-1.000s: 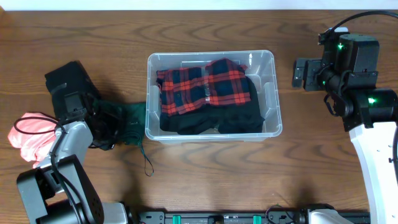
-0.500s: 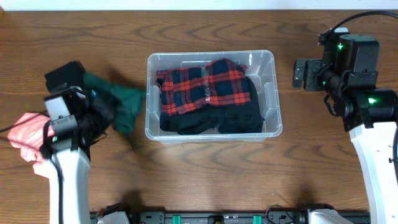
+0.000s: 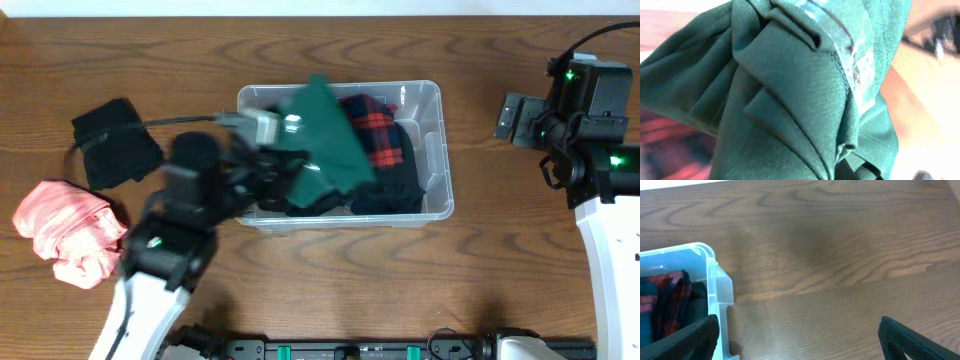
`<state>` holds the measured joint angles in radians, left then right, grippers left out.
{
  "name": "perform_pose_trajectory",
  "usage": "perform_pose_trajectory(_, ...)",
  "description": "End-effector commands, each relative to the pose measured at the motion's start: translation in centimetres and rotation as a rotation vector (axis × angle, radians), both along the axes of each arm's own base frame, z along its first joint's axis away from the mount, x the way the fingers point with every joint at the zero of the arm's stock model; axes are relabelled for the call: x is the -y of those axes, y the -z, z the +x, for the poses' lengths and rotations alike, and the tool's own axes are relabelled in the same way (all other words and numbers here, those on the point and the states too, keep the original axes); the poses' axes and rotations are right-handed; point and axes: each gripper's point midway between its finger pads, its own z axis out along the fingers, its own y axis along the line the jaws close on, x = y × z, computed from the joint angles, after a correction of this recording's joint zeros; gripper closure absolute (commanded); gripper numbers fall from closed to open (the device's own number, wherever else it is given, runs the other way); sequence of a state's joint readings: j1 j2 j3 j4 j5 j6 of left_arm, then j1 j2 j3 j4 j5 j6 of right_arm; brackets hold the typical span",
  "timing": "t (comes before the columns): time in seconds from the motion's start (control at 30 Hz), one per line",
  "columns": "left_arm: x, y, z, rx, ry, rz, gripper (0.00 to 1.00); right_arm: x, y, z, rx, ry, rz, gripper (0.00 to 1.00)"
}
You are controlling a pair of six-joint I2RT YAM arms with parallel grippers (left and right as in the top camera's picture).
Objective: Pack container
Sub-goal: 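Place the green garment into the bin's right side with the left gripper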
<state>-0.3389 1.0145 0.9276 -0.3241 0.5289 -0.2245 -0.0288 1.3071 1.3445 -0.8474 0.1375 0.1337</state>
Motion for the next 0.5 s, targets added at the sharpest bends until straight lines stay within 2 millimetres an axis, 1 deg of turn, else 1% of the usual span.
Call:
perform_pose_trajectory(0.0, 5.3, 0.0, -0.4, 0.003, 0.176, 0.017, 0.94, 0.5, 0.1, -0.2, -0.003, 0.031, 0.001, 0.01)
perform_pose_trajectory(0.03, 6.6, 0.5, -0.4, -0.010, 0.212, 0.032, 0.94, 0.5, 0.1, -0.2, -0.004, 0.031, 0.001, 0.01)
perform_pose_trajectory(0.07, 8.9, 1.5, 0.0, -0.039, 0.268, 0.061, 0.94, 0.5, 0.2, -0.3, -0.008, 0.031, 0.001, 0.01)
perform_pose_trajectory(0.13, 10.9, 2.6, 0.7, -0.076, 0.306, 0.078, 0.94, 0.5, 0.2, -0.4, -0.011, 0.031, 0.001, 0.01)
perform_pose_trajectory(0.2, 12.5, 3.8, 1.4, -0.110, 0.331, 0.091, 0.94, 0.5, 0.3, -0.4, -0.014, 0.031, 0.001, 0.01)
perform_pose_trajectory(0.3, 14.3, 6.0, 2.0, -0.163, 0.378, 0.096, 0.94, 0.5, 0.3, -0.4, -0.016, 0.031, 0.001, 0.01)
perform_pose_trajectory(0.37, 15.2, 7.8, 2.3, -0.199, 0.406, 0.091, 0.94, 0.5, 0.3, -0.4, -0.016, 0.031, 0.001, 0.01)
perform_pose_trajectory(0.47, 15.6, 10.5, 2.7, -0.252, 0.410, 0.110, 0.94, 0.5, 0.4, -0.4, -0.016, 0.031, 0.001, 0.01)
